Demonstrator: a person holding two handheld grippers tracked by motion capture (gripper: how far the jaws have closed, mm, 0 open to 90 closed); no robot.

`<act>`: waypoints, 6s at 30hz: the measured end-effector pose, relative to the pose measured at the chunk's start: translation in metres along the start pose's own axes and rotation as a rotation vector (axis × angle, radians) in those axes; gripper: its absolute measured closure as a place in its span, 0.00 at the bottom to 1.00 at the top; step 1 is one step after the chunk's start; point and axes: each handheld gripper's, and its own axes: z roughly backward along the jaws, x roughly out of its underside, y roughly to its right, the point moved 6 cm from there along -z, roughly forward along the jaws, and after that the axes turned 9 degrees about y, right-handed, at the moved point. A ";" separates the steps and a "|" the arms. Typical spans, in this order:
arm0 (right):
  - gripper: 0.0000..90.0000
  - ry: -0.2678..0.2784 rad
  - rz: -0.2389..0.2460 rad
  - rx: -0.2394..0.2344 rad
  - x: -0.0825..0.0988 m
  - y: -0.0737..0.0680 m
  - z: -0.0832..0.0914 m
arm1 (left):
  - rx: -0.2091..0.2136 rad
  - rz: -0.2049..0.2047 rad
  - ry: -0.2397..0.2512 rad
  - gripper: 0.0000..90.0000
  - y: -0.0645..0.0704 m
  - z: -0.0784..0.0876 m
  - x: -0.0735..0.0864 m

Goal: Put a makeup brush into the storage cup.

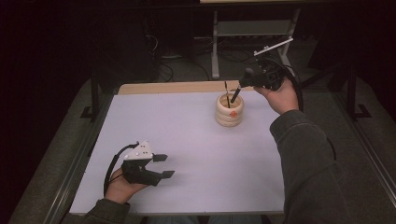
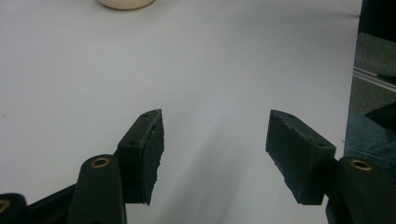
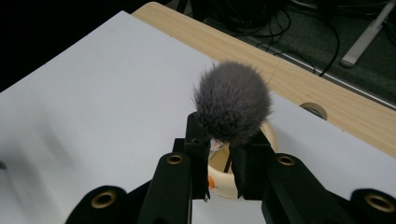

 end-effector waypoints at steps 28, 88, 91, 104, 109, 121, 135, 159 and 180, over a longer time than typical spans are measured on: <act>0.85 -0.019 -0.047 0.100 0.016 0.022 -0.035 | 0.002 0.005 0.002 0.39 -0.002 0.002 0.001; 0.68 0.003 -0.123 0.108 0.058 0.033 -0.058 | -0.003 0.000 -0.009 0.39 -0.002 0.001 0.001; 0.64 0.021 -0.134 0.098 0.059 0.034 -0.054 | -0.005 0.001 -0.008 0.38 -0.003 0.002 0.000; 0.51 0.070 -0.111 0.046 0.071 0.029 -0.040 | -0.031 0.028 0.007 0.36 -0.009 0.005 -0.001; 0.48 0.086 -0.109 0.024 0.076 0.024 -0.035 | -0.042 0.035 0.008 0.33 -0.011 0.006 -0.001; 0.39 0.099 -0.061 -0.007 0.092 0.018 -0.033 | -0.070 0.056 0.023 0.29 -0.017 0.009 -0.002; 0.36 0.110 -0.047 -0.011 0.117 0.015 -0.023 | -0.102 0.076 0.040 0.25 -0.023 0.011 -0.003; 0.33 0.129 0.005 -0.026 0.135 0.004 -0.010 | -0.128 0.105 0.060 0.22 -0.029 0.016 -0.001; 0.32 0.122 0.011 -0.039 0.148 -0.004 -0.002 | -0.140 0.122 0.058 0.21 -0.031 0.017 0.002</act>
